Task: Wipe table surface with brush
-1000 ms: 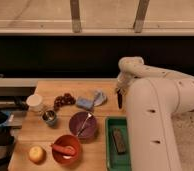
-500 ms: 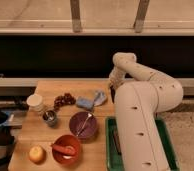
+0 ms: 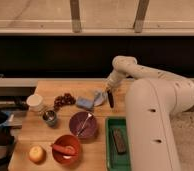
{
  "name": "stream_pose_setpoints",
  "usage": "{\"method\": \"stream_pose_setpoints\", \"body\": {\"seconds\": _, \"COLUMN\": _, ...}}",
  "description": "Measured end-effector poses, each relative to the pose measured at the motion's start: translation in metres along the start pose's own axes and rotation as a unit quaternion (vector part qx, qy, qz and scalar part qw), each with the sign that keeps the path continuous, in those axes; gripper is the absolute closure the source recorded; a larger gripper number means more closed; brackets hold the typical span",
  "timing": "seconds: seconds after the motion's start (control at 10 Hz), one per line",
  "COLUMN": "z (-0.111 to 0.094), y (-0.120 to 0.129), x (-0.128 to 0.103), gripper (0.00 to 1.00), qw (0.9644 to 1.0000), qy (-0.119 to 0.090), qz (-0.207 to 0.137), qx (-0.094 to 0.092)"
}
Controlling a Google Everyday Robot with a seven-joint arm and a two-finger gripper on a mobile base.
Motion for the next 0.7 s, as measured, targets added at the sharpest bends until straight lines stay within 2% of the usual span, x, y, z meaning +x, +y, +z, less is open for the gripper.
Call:
{"method": "stream_pose_setpoints", "body": {"seconds": 0.3, "z": -0.009, "y": -0.038, "x": -0.001, "gripper": 0.81, "qw": 0.9992, "qy": -0.005, "qz": 0.036, "qx": 0.015}}
{"method": "stream_pose_setpoints", "body": {"seconds": 0.5, "z": -0.010, "y": -0.071, "x": -0.013, "gripper": 0.81, "qw": 0.9968, "qy": -0.006, "qz": 0.078, "qx": 0.014}}
{"method": "stream_pose_setpoints", "body": {"seconds": 0.7, "z": -0.012, "y": -0.081, "x": -0.029, "gripper": 0.81, "qw": 0.9950, "qy": -0.011, "qz": 0.097, "qx": 0.019}}
